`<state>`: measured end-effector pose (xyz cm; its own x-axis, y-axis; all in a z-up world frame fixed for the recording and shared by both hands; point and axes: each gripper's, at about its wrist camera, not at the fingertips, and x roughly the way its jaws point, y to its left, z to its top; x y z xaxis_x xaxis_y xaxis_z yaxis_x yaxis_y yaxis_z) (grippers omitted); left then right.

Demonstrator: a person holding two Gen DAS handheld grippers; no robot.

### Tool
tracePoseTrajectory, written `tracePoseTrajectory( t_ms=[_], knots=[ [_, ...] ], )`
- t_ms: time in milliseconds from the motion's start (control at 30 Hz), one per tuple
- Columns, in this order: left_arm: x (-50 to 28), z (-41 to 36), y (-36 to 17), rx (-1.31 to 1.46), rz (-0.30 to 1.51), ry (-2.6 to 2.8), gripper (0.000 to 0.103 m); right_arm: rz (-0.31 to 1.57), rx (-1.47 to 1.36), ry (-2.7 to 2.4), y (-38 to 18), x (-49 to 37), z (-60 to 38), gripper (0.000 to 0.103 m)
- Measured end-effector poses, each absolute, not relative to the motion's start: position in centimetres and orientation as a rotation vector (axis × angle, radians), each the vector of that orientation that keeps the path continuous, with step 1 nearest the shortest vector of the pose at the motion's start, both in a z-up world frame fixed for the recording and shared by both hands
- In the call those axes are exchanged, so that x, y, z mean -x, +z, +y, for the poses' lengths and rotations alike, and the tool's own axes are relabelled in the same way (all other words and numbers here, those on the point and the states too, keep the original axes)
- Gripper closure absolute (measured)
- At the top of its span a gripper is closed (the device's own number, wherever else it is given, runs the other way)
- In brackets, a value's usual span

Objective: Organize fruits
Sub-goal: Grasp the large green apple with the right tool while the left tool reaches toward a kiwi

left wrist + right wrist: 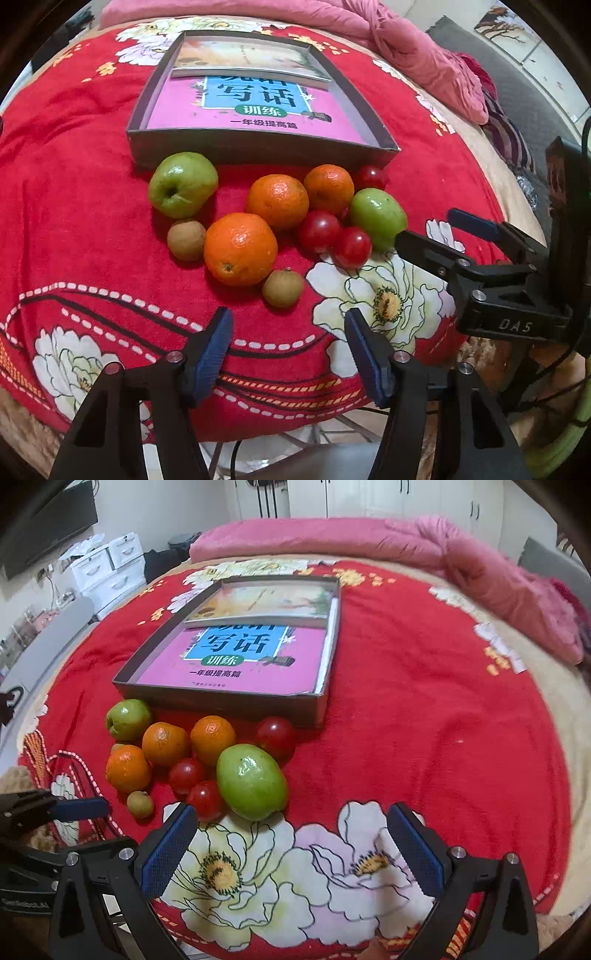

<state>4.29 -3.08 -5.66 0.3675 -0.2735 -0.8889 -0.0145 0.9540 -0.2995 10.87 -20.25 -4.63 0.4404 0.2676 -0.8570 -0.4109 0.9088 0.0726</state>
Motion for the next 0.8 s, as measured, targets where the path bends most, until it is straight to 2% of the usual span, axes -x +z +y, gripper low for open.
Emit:
tracePoseTrajectory(
  t_ms=[100, 167, 267, 733, 800],
  knots=[
    [-4.9, -3.3, -5.8, 0.277, 1.186, -0.17, 0.042, 1.036, 0.167, 0.462, -4.8, -11.6, -20.0, 0.004],
    [-5.1, -3.3, -5.9, 0.281, 1.188, -0.172, 0.046, 1.046, 0.179, 0.492, -5.0, -11.9, -19.8, 0.018],
    [-5.4, -3.3, -6.1, 0.287, 1.193, -0.168, 0.049, 1.063, 0.192, 0.53, -5.5, -12.4, -19.3, 0.031],
    [-6.8, -3.7, -7.0, 0.288, 1.207, -0.153, 0.06, 1.146, 0.116, 0.677, -6.8, -14.7, -18.1, 0.058],
    [-7.1, -3.9, -7.2, 0.282, 1.207, -0.149, 0.061, 1.152, 0.103, 0.682, -6.9, -14.7, -18.2, 0.058]
  ],
)
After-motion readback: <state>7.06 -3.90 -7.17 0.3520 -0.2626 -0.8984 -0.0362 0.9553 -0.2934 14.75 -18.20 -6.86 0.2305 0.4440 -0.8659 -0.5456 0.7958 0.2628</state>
